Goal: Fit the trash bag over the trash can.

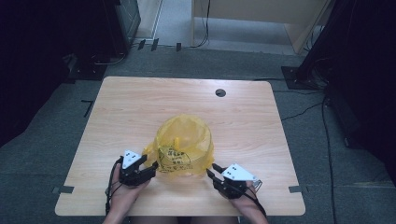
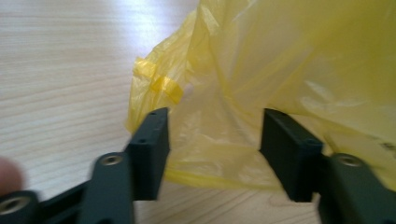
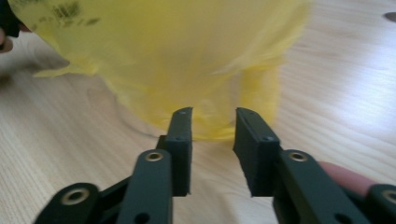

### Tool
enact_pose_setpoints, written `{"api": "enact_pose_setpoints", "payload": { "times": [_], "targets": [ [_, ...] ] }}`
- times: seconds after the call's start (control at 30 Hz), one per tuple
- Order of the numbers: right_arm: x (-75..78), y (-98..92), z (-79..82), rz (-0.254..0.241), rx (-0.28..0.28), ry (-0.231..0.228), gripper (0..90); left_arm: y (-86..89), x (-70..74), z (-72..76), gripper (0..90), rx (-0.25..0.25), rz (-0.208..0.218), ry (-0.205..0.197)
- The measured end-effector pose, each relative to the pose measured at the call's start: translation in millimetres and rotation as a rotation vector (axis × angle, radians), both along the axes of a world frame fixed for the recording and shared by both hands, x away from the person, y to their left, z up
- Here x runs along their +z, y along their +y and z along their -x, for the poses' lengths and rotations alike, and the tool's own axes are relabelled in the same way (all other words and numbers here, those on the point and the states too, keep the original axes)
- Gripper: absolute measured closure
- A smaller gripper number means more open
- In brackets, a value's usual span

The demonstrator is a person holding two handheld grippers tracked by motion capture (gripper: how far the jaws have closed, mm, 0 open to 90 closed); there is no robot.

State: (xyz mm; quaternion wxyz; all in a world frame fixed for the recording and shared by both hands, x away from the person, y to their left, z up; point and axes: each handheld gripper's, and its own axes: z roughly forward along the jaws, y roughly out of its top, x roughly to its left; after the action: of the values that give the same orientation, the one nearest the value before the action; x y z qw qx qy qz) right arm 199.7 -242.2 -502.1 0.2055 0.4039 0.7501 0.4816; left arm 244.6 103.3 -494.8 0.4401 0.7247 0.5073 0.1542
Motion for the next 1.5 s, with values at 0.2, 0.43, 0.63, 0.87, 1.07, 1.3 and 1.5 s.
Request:
{"api": "enact_pose_setpoints", "payload": {
  "times": [0.2, 0.43, 0.63, 0.87, 1.07, 1.3, 1.5],
  "targets": [
    [14.2, -36.6, -6.8, -0.165, -0.044, -0.002, 59.4, 5.1, 2.2, 7.4, 18.2, -0.073, -0.051, 0.019],
    [37.9, -49.5, -13.9, -0.202, -0.014, -0.065, 63.1, 29.7, 5.3, 13.3, 18.0, -0.014, -0.050, -0.015],
    [59.9, -46.9, -25.1, -0.185, 0.027, -0.145, 88.2, 56.4, 0.3, 15.9, 10.3, -0.016, -0.030, 0.006],
    [86.9, -25.2, -43.0, -0.148, 0.203, -0.188, 90.0, 82.2, -9.8, 9.7, 10.3, 0.091, -0.083, 0.036],
    [118.7, 1.2, -62.1, -0.049, 0.402, -0.309, 90.0, 101.7, -20.1, 6.9, 10.2, 0.135, -0.128, 0.072],
    [142.5, 31.9, -85.3, 0.002, 0.670, -0.331, 90.0, 106.1, -24.2, 7.4, 10.2, 0.145, -0.150, 0.047],
    [153.7, 57.9, -103.6, 0.103, 0.922, -0.285, 90.0, 103.7, -24.6, 7.5, 10.3, 0.142, -0.176, 0.042]
  ]
}}
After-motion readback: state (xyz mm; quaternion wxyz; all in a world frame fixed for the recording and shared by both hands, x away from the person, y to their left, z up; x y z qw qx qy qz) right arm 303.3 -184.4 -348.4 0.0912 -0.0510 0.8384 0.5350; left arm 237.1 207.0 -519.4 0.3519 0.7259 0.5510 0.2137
